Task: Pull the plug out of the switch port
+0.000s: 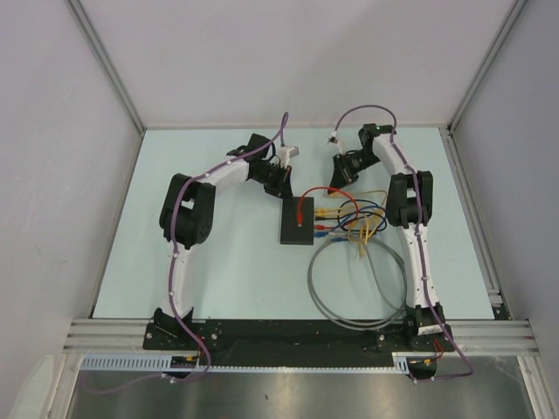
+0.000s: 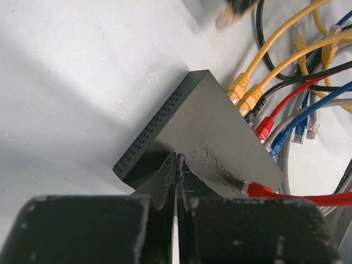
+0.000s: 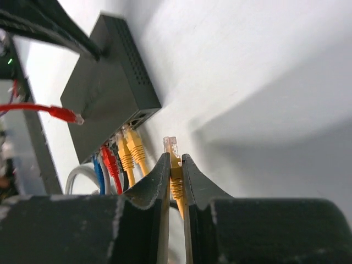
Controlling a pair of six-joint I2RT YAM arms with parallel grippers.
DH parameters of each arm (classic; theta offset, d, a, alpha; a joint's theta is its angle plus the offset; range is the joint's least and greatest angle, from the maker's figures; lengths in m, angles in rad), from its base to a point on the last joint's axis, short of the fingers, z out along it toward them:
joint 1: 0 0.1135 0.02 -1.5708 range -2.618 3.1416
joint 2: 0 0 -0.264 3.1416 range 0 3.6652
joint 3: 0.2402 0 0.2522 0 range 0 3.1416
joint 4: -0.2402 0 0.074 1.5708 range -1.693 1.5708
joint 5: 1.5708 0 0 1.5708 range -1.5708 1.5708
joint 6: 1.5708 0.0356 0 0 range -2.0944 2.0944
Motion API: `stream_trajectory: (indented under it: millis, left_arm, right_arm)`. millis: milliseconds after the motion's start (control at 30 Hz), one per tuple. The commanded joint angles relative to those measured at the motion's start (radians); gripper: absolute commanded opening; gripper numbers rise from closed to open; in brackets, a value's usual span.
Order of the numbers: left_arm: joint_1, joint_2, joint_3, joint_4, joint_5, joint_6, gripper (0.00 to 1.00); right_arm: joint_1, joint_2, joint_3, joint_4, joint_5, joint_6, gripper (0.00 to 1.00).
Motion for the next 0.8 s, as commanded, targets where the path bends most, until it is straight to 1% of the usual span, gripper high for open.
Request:
stream_trajectory:
  millis: [0,67,100,233,367,600,633,667,733,767]
  left_arm:
    - [-0.016,0.049,-0.013,-0.066,-0.117,0.056,0.0]
    - [-0.016,0.049,-0.012,-0.065,-0.112,0.056,0.0]
    - [-0.016,0.048,-0.012,-0.065,-0.112,0.055,0.0]
    - [-0.016,0.035,-0.021,-0.062,-0.108,0.055,0.0]
    - [-0.016,0.028,-0.021,-0.06,-0.103,0.055,0.0]
    - [-0.017,0.022,-0.018,-0.062,-0.105,0.052,0.0]
    - [-0.017,0.022,-0.019,-0.062,-0.103,0.052,0.0]
    - [-0.016,0.022,-0.018,-0.062,-0.103,0.053,0.0]
    - [-0.016,0.02,-0.018,-0.063,-0.103,0.052,0.0]
    - [-0.016,0.02,-0.019,-0.062,-0.105,0.053,0.0]
  right_arm:
    - [-0.044,-0.18,0.032,0.179,0.083,0.167,0.0]
    - [-0.073,-0.213,0.009,0.274,0.112,0.206,0.0]
    - [-0.084,-0.218,0.003,0.324,0.155,0.233,0.0]
    - [-0.134,-0.218,0.01,0.377,0.262,0.243,0.0]
    - [-0.191,-0.217,0.003,0.432,0.414,0.254,0.0]
    - [-0.229,-0.203,0.001,0.53,0.615,0.266,0.0]
    - [-0.233,-0.198,0.001,0.536,0.617,0.267,0.0]
    - [-0.234,-0.195,0.003,0.543,0.603,0.278,0.04]
    - [-0.23,-0.18,0.009,0.559,0.607,0.286,0.06]
    - [-0.226,-0.171,0.015,0.569,0.635,0.289,0.11]
